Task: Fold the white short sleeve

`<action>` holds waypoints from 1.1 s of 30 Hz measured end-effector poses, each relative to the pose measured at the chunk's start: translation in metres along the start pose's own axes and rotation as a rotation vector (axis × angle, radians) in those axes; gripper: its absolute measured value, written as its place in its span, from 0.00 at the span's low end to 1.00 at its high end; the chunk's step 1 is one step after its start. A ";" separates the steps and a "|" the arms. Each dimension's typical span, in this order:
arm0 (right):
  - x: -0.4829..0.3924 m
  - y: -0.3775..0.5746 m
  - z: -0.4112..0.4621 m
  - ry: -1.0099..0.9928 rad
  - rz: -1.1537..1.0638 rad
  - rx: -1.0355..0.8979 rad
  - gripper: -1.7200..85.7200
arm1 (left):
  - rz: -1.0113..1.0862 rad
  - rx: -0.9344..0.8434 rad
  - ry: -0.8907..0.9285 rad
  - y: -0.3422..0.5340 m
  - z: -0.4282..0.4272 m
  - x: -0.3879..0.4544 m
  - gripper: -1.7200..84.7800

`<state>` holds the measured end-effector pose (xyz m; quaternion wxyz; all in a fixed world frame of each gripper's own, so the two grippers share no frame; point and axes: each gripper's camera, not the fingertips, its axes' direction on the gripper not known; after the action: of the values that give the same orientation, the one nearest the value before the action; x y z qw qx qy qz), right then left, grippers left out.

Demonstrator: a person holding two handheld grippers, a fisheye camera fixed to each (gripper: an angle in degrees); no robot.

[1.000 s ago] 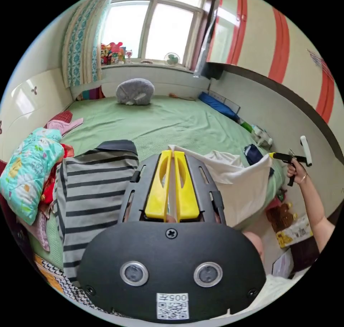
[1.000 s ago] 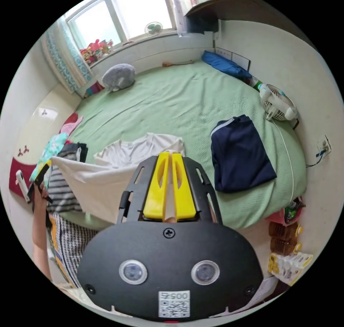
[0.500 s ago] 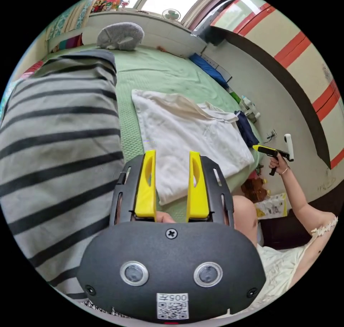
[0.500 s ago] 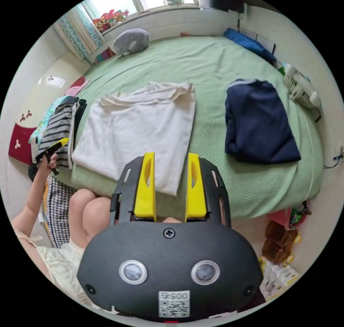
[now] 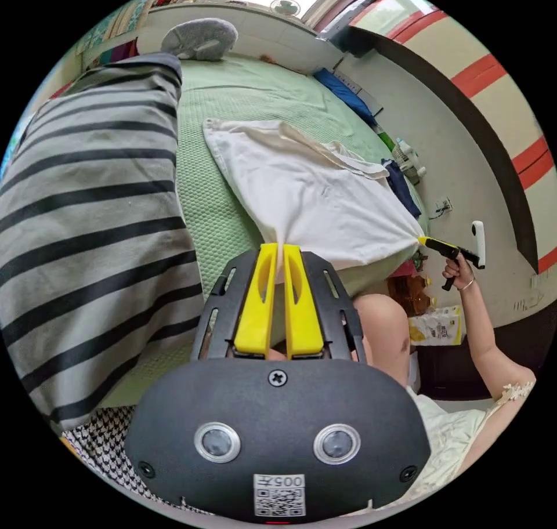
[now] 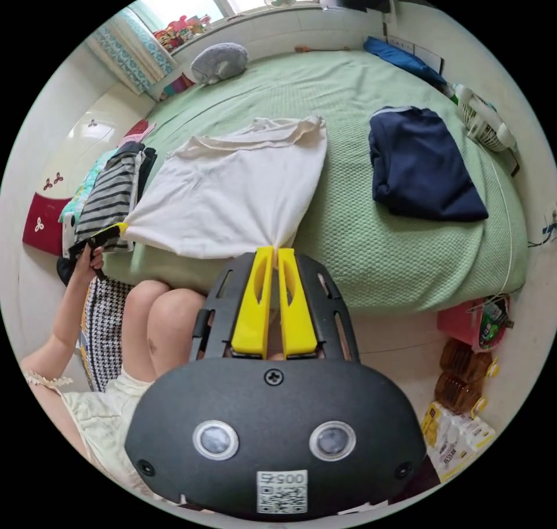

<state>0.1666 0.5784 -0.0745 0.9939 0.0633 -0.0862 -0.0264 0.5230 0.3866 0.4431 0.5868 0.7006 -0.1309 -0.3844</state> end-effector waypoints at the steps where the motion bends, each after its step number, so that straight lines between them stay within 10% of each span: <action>1: -0.002 0.002 -0.004 0.005 -0.005 -0.006 0.00 | 0.012 -0.010 -0.010 0.002 -0.005 0.002 0.05; 17: -0.050 0.110 0.005 0.042 -0.054 -0.098 0.02 | -0.088 -0.071 0.035 0.128 -0.046 0.012 0.02; 24: -0.102 0.047 -0.002 0.069 -0.114 0.127 0.05 | 0.027 0.058 -0.031 0.071 -0.045 0.048 0.01; 33: -0.182 -0.040 0.101 0.243 -0.204 -0.044 0.01 | 0.143 -0.013 -0.048 -0.028 0.081 0.108 0.02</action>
<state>-0.0318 0.5381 -0.0116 0.9903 0.0528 0.0419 -0.1211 0.5322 0.2675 0.3744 0.6139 0.6761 -0.1923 -0.3591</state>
